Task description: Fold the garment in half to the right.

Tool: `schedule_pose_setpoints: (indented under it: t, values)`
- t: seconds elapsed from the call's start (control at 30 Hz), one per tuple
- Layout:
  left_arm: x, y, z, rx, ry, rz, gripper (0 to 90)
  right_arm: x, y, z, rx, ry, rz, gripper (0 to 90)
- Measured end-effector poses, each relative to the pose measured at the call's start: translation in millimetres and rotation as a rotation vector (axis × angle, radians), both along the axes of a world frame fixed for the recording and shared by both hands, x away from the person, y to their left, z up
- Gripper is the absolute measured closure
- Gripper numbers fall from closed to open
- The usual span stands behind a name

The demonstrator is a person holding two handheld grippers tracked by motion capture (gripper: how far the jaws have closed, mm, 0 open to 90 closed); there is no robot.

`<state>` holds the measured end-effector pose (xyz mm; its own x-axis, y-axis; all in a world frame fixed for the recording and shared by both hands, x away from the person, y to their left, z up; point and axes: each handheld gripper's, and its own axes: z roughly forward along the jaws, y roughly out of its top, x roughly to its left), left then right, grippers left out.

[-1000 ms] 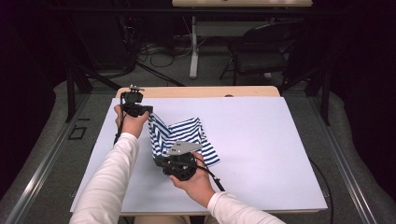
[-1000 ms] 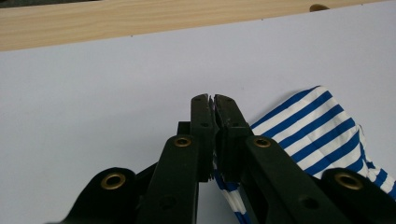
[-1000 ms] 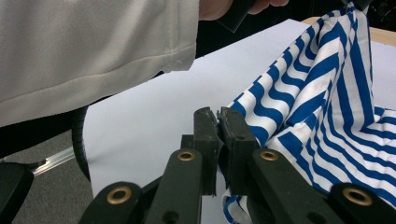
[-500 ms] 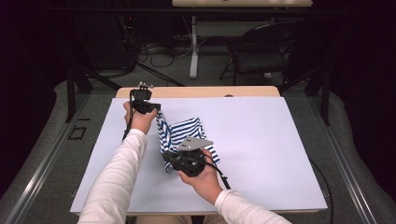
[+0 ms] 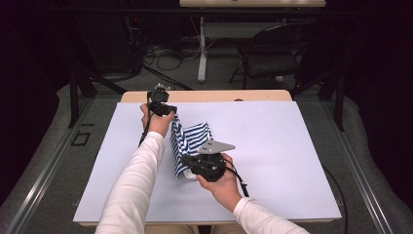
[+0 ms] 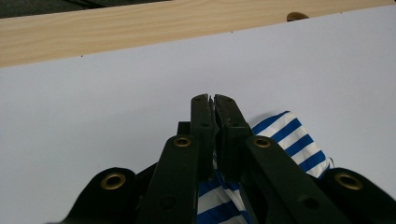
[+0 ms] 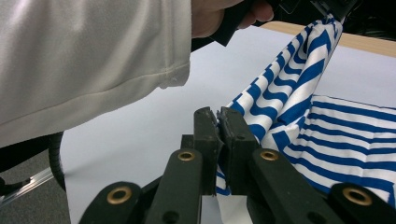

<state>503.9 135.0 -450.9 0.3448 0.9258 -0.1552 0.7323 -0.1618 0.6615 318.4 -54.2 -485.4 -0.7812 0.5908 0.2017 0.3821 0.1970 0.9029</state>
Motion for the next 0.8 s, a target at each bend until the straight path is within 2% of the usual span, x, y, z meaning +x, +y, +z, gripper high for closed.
schedule_pose_setpoints:
  t: [0.17, 0.8]
  values:
    - [1.7, -6.5, -0.7, 0.0, -0.012, 0.006, 87.2, 1.6, -7.3, 0.1, 0.004, -0.001, -0.01, 86.0]
    - [9.4, -25.5, -12.6, 0.009, -0.005, -0.013, 87.2, 4.4, -26.8, -10.0, 0.014, 0.024, -0.05, 86.1]
